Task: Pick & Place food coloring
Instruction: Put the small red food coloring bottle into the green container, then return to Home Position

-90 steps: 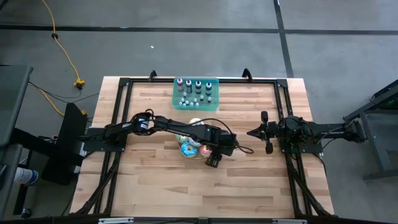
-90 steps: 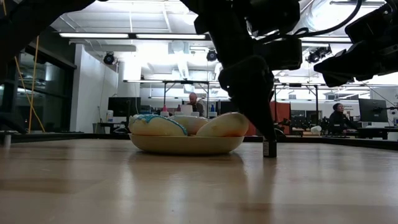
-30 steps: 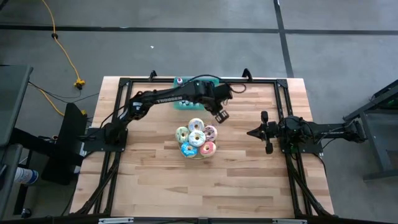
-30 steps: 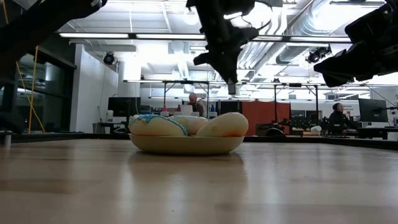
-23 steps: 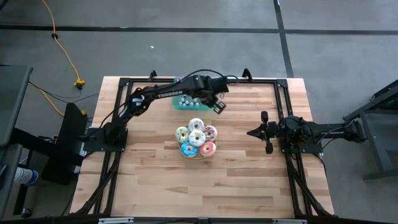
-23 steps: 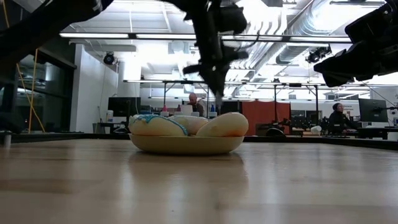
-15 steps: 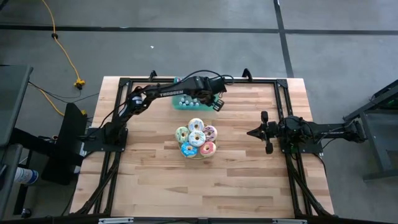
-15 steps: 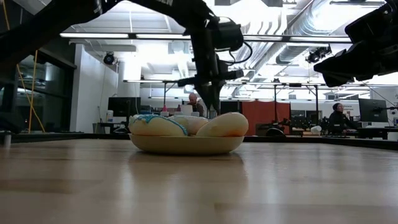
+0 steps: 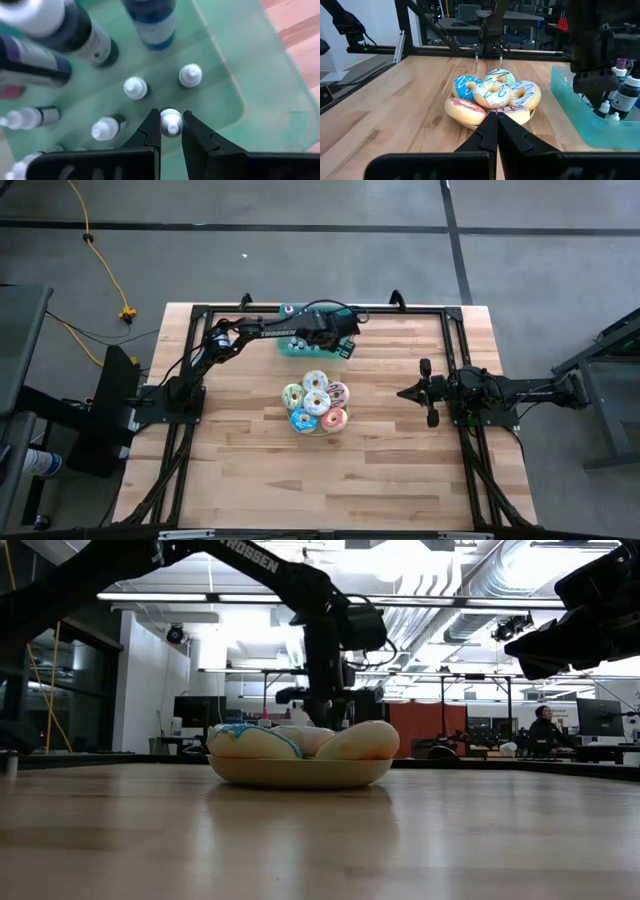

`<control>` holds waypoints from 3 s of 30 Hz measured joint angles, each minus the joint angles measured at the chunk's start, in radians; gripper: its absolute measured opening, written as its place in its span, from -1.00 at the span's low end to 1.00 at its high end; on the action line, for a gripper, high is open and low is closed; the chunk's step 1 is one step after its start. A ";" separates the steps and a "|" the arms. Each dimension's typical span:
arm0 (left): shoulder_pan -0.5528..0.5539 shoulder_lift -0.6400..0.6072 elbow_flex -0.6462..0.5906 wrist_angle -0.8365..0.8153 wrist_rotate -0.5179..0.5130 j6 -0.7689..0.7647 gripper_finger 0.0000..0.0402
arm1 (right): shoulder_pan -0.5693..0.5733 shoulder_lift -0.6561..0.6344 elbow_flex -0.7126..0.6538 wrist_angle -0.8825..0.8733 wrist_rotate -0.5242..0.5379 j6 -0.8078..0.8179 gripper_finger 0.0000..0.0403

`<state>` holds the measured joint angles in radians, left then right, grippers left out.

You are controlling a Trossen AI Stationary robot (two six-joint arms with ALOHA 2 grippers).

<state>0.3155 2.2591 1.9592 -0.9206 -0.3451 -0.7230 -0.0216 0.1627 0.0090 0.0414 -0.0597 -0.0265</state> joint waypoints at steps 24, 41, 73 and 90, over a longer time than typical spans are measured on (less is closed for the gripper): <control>0.015 0.001 -0.074 0.101 0.052 -0.007 -0.73 | 0.000 0.000 0.000 0.000 0.000 0.000 -1.00; 0.019 0.001 -0.074 0.096 0.082 -0.004 -0.55 | 0.000 0.000 0.000 0.000 0.000 0.000 -1.00; 0.012 -0.033 0.111 0.003 0.052 0.199 -0.19 | 0.000 0.000 0.000 0.000 0.000 0.000 -1.00; -0.160 -0.248 0.131 0.038 0.108 0.663 -0.25 | 0.000 0.000 0.000 0.000 0.000 0.000 -1.00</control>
<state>0.1555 2.0109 2.0903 -0.8822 -0.2373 -0.0599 -0.0219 0.1631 0.0089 0.0418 -0.0597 -0.0268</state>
